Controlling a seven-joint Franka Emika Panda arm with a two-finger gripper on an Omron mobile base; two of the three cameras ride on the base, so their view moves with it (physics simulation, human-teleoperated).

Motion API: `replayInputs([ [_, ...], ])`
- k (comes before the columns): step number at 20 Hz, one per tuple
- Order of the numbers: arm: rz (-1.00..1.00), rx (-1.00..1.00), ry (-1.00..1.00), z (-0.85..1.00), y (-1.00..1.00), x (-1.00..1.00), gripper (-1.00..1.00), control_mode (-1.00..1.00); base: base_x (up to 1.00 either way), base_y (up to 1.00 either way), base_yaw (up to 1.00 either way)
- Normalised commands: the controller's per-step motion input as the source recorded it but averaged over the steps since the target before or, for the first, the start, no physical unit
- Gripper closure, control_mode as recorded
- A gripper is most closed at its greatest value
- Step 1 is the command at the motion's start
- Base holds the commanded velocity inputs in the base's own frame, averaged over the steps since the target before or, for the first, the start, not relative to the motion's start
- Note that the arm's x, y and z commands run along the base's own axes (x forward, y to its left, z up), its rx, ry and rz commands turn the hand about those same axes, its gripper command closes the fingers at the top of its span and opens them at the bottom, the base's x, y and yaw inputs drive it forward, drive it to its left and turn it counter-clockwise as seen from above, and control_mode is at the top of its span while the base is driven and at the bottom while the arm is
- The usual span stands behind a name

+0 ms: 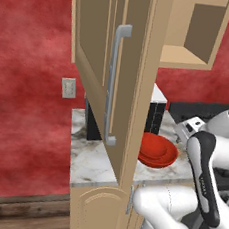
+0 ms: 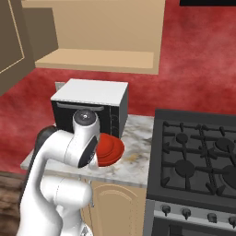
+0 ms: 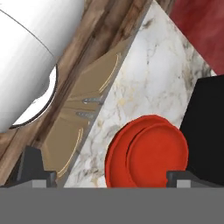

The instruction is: Pick up the bowls on the counter and stack them on top of one another in the open cabinet. Place the smaller bowl on top of the larger bowl.

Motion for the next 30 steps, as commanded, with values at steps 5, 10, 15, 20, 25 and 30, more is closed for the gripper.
replayInputs([
  [5,0.08,-0.08,-0.27,-0.09,-0.26,-0.19,-1.0,-1.0,0.0,0.0,0.0],
  [10,0.09,-0.01,-0.27,-0.29,-0.1,0.0,-1.0,-1.0,0.0,0.0,0.0],
  [15,0.09,0.0,-0.08,-0.29,-0.06,0.0,-1.0,-1.0,0.0,0.0,0.0],
  [20,0.14,-0.01,0.0,-0.34,0.0,0.07,-1.0,-1.0,0.0,0.0,0.0],
  [25,0.11,0.0,0.0,-0.38,0.0,0.2,-1.0,-1.0,0.0,0.0,0.0],
  [30,0.03,-0.01,-0.01,-0.39,0.0,0.22,-1.0,-1.0,0.0,0.0,0.0],
])
